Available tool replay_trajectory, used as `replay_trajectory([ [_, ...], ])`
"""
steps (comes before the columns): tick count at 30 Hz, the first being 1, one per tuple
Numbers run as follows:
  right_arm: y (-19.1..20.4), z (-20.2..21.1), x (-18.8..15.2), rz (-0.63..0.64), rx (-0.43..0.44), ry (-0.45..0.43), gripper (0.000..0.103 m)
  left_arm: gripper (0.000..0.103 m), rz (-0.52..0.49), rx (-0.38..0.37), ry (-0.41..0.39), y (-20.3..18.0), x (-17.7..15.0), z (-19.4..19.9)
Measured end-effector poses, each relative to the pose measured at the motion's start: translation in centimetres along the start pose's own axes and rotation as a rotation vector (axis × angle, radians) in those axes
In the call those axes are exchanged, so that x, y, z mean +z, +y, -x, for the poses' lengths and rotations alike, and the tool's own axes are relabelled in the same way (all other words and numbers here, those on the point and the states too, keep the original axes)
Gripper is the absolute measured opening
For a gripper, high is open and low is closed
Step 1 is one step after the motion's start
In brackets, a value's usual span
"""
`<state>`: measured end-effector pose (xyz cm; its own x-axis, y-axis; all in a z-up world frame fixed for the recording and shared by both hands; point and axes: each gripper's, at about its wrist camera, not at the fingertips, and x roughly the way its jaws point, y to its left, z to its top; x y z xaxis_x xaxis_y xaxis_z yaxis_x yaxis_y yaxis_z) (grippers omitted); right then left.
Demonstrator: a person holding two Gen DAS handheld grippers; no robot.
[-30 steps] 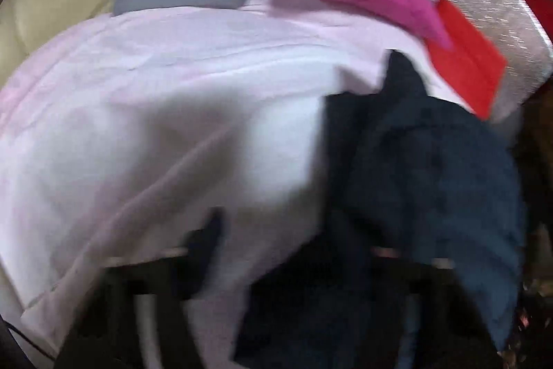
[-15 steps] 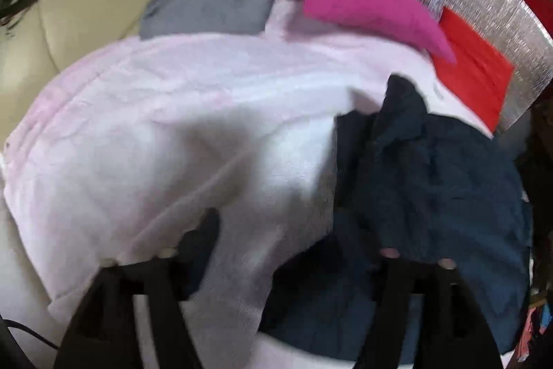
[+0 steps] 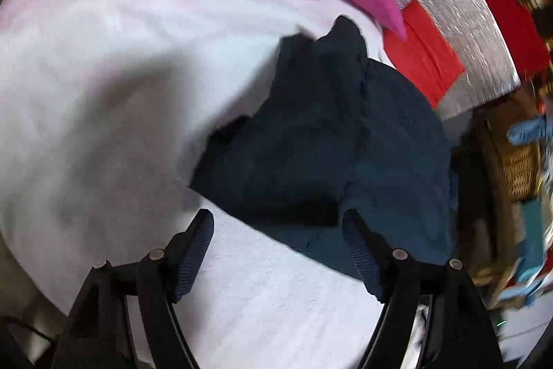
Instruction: Fold large clothes
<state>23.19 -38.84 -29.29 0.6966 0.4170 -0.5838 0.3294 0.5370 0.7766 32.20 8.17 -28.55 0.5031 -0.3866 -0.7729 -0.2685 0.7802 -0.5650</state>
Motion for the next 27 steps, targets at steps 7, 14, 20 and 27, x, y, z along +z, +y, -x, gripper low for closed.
replay_trajectory([
  [7, -2.5, -3.9, 2.1, -0.196, -0.022, -0.059, 0.08, 0.078, 0.103, -0.045, 0.014, -0.1, 1.8, -2.9],
  [14, -1.2, -3.5, 2.4, -0.156, 0.008, -0.149, 0.043, 0.036, -0.005, -0.103, -0.128, -2.4, 2.8, -1.4],
  [20, 1.2, -4.3, 2.8, 0.003, -0.143, -0.138, 0.04, 0.051, -0.044, 0.021, -0.085, -3.0, 2.6, -2.9],
  [27, 1.2, -1.0, 3.0, 0.035, -0.111, 0.0, 0.047, 0.064, -0.126, 0.06, -0.108, -1.8, 2.4, 0.6],
])
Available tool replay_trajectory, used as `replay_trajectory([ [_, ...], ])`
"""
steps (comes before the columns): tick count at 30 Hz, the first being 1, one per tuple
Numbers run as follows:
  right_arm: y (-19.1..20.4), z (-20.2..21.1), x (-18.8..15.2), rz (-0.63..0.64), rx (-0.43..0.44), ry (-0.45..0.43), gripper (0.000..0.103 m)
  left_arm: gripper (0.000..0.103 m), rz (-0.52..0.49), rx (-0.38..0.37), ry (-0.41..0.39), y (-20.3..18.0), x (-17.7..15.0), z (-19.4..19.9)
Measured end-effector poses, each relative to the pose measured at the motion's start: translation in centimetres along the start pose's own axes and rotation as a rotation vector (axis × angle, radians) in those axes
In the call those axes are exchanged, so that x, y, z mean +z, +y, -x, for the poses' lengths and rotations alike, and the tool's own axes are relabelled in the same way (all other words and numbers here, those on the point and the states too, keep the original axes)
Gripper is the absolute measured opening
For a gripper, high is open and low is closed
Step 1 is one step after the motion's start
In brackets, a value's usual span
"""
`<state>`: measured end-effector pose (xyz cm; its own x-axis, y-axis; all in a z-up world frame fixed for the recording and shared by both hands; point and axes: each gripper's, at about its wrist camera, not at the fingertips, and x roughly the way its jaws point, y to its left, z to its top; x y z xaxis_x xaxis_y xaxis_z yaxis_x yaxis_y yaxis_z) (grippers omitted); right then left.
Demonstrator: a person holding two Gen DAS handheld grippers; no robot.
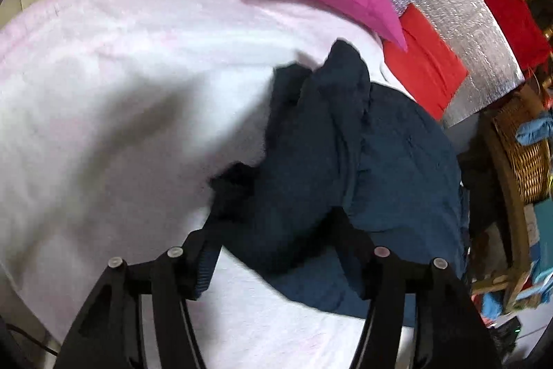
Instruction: Fold large clothes
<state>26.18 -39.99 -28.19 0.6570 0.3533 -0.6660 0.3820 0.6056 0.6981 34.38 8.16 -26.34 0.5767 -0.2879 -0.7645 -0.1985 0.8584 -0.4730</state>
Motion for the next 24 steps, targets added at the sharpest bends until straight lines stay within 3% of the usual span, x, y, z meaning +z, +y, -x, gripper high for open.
replay_trajectory([
  [2, -0.6, 1.7, 0.0, 0.03, 0.038, 0.018, 0.047, 0.07, -0.038, 0.029, -0.051, 0.5, 0.3, 1.3],
  [4, -1.4, 4.5, 0.3, 0.061, 0.054, -0.033, 0.051, 0.078, -0.072, 0.073, -0.157, 1.1, 0.6, 3.1],
  [5, -2.0, 6.0, 0.8, 0.073, 0.029, -0.091, 0.057, 0.081, -0.08, 0.094, -0.195, 1.2, 0.9, 3.5],
  [6, -2.6, 7.3, 1.4, 0.072, -0.016, -0.166, 0.074, 0.081, -0.082, 0.094, -0.2, 1.4, 1.3, 3.5],
  [7, -3.2, 8.2, 1.8, 0.063, -0.049, -0.218, 0.077, 0.081, -0.081, 0.086, -0.188, 1.4, 1.5, 3.1],
  [9, -4.5, 8.4, 3.3, 0.031, -0.076, -0.241, 0.077, 0.081, -0.067, 0.059, -0.132, 1.5, 1.9, 1.8],
  [11, -4.9, 7.2, 4.7, 0.01, -0.061, -0.212, 0.077, 0.081, -0.036, 0.035, -0.064, 1.4, 2.2, -0.1],
  [16, -6.3, 3.2, 6.4, -0.048, -0.039, -0.097, 0.077, 0.081, -0.053, 0.03, -0.019, 0.4, 2.2, -2.8],
  [17, -6.1, 2.4, 6.7, -0.034, -0.053, -0.095, 0.077, 0.078, -0.051, 0.028, -0.012, 0.4, 2.2, -3.1],
  [18, -5.8, 1.5, 7.0, -0.016, -0.056, -0.09, 0.075, 0.067, -0.048, 0.02, -0.009, 0.5, 2.2, -3.3],
  [20, -5.6, -0.1, 7.1, -0.011, -0.066, -0.067, 0.055, 0.051, -0.052, -0.032, 0.011, 0.3, 2.1, -3.6],
  [24, -3.7, 0.6, 6.2, 0.047, -0.092, -0.11, 0.036, 0.033, -0.119, -0.024, -0.042, -1.1, 2.3, -3.3],
])
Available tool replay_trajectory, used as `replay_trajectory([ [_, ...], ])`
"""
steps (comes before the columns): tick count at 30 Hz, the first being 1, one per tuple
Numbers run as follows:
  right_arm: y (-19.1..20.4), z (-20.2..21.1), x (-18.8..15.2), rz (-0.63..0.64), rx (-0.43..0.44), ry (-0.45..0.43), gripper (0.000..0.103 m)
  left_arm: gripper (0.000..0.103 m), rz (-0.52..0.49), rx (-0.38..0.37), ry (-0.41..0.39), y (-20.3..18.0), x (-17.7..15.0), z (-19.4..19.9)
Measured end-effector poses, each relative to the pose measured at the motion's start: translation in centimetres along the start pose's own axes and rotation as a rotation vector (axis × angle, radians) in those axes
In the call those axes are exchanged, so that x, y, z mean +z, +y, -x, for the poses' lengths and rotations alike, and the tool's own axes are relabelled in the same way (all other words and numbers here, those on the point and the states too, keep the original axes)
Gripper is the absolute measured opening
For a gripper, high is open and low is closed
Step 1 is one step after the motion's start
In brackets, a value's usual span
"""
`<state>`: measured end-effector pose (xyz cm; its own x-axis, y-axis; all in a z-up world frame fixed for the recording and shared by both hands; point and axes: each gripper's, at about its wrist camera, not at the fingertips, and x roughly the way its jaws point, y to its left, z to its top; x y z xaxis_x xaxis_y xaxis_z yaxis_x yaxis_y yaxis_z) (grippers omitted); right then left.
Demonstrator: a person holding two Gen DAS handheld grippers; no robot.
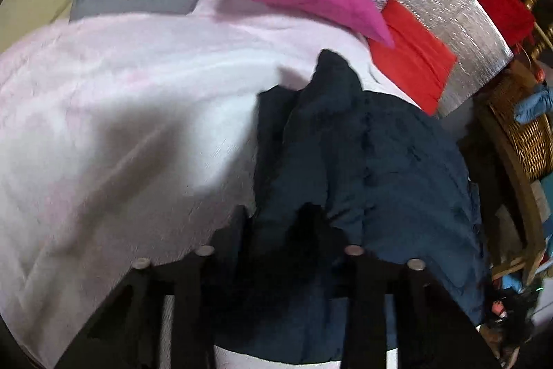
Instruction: Fold large clothes
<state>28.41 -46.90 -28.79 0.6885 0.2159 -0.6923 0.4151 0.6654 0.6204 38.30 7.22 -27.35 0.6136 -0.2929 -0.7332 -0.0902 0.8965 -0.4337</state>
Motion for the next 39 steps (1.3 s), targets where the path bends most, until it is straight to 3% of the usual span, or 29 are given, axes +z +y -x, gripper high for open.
replay_trajectory([
  [2, 1.7, 1.7, -0.6, 0.079, -0.005, -0.063, 0.034, 0.024, 0.008, -0.041, -0.014, -0.2, 0.2, 0.2],
  [4, 2.8, 2.4, -1.3, 0.126, -0.014, -0.096, 0.034, 0.024, 0.011, -0.01, -0.001, -0.2, 0.3, -0.3],
  [7, 2.4, -0.1, -1.7, 0.146, -0.155, -0.022, 0.037, 0.034, 0.016, 0.027, 0.012, -0.4, 0.2, -0.3],
  [9, 2.3, 0.3, -1.7, 0.142, -0.149, -0.016, 0.037, 0.054, -0.047, 0.119, -0.029, -1.2, 0.0, 0.6],
  [11, 2.6, 1.6, -1.7, 0.139, -0.143, -0.041, 0.048, 0.071, -0.131, 0.232, -0.082, -2.2, -0.4, 1.7],
  [12, 2.8, 2.5, -2.0, 0.147, -0.148, -0.07, 0.058, 0.076, -0.166, 0.277, -0.11, -2.5, -0.6, 2.1],
  [15, 3.4, 5.1, -3.0, 0.178, -0.162, -0.165, 0.06, 0.077, -0.254, 0.388, -0.194, -3.6, -1.5, 3.8],
  [18, 4.6, 7.4, -4.0, 0.22, -0.148, -0.249, 0.06, 0.078, -0.326, 0.436, -0.271, -4.7, -2.8, 5.5],
  [23, 6.7, 8.3, -5.4, 0.274, -0.066, -0.274, 0.06, 0.078, -0.411, 0.472, -0.327, -5.9, -3.8, 6.3],
  [26, 8.1, 7.4, -5.9, 0.321, -0.046, -0.256, 0.043, 0.078, -0.429, 0.466, -0.33, -6.3, -3.8, 6.3],
  [29, 8.7, 6.1, -6.4, 0.349, -0.046, -0.207, 0.041, 0.078, -0.434, 0.451, -0.325, -6.6, -3.8, 6.3],
  [35, 8.6, 2.3, -6.0, 0.336, -0.141, -0.139, 0.041, 0.078, -0.47, 0.449, -0.321, -7.4, -3.8, 5.4],
  [39, 7.1, -1.2, -5.2, 0.289, -0.222, -0.021, 0.041, 0.078, -0.495, 0.453, -0.315, -7.8, -3.9, 4.9],
])
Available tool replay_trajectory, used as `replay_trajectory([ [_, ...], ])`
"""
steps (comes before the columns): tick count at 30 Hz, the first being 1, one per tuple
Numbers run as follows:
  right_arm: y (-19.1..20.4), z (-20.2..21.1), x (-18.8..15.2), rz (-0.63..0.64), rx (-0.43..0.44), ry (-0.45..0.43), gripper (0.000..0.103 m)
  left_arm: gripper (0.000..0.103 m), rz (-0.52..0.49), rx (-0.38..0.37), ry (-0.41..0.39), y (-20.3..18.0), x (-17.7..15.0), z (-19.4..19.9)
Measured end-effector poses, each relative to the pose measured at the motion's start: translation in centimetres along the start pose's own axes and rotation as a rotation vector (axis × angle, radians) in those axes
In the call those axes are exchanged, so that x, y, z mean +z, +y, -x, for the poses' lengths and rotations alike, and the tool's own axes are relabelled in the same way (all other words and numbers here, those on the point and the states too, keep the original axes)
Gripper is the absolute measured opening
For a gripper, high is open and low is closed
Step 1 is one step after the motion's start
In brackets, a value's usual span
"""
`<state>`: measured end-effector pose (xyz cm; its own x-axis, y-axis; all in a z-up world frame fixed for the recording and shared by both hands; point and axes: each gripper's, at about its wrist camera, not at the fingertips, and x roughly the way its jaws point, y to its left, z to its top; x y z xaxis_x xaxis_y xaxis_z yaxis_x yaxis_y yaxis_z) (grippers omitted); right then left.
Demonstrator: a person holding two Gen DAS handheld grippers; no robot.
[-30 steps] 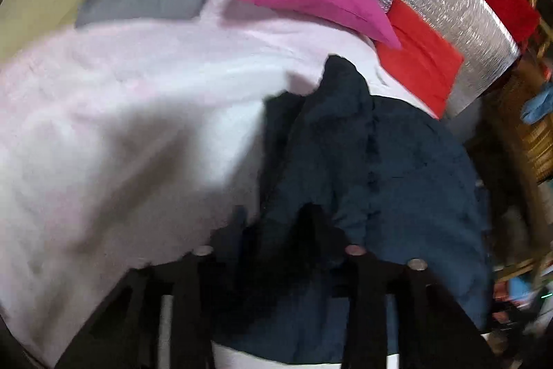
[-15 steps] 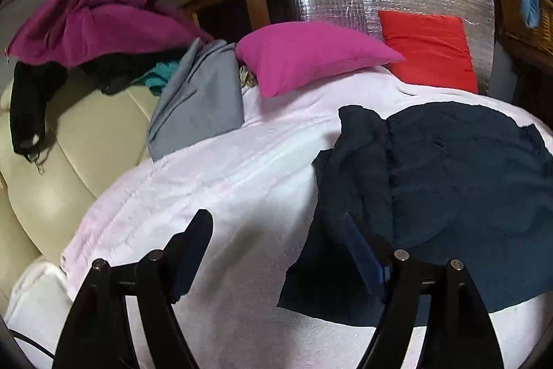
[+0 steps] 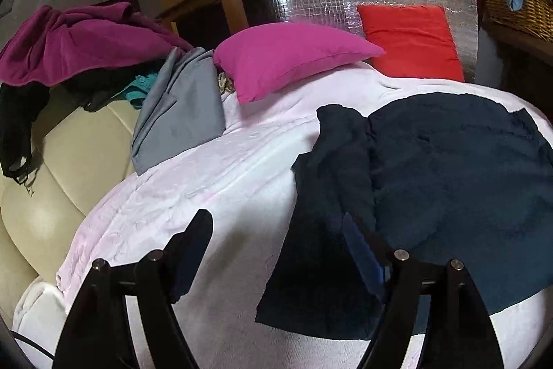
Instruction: Fold large clothes
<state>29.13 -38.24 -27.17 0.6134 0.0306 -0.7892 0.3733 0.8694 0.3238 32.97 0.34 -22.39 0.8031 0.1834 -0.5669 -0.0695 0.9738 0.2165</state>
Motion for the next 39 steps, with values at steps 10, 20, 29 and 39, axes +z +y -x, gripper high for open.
replay_trajectory([
  [10, -0.7, 4.7, 0.8, -0.003, 0.147, -0.144, 0.042, 0.078, -0.012, -0.01, 0.001, -0.4, 0.2, -0.4],
  [20, -3.4, 2.3, 1.8, -0.099, 0.13, -0.077, 0.043, 0.078, -0.017, -0.021, 0.081, -0.6, 0.0, -2.4],
  [29, -5.1, 3.0, 2.7, -0.124, 0.214, -0.115, 0.054, 0.078, 0.169, -0.181, 0.224, 3.6, 0.1, -6.6],
  [39, -10.3, -2.6, 4.4, -0.298, 0.21, 0.017, 0.082, 0.08, 0.357, -0.384, 0.32, 4.2, 0.1, -11.0],
])
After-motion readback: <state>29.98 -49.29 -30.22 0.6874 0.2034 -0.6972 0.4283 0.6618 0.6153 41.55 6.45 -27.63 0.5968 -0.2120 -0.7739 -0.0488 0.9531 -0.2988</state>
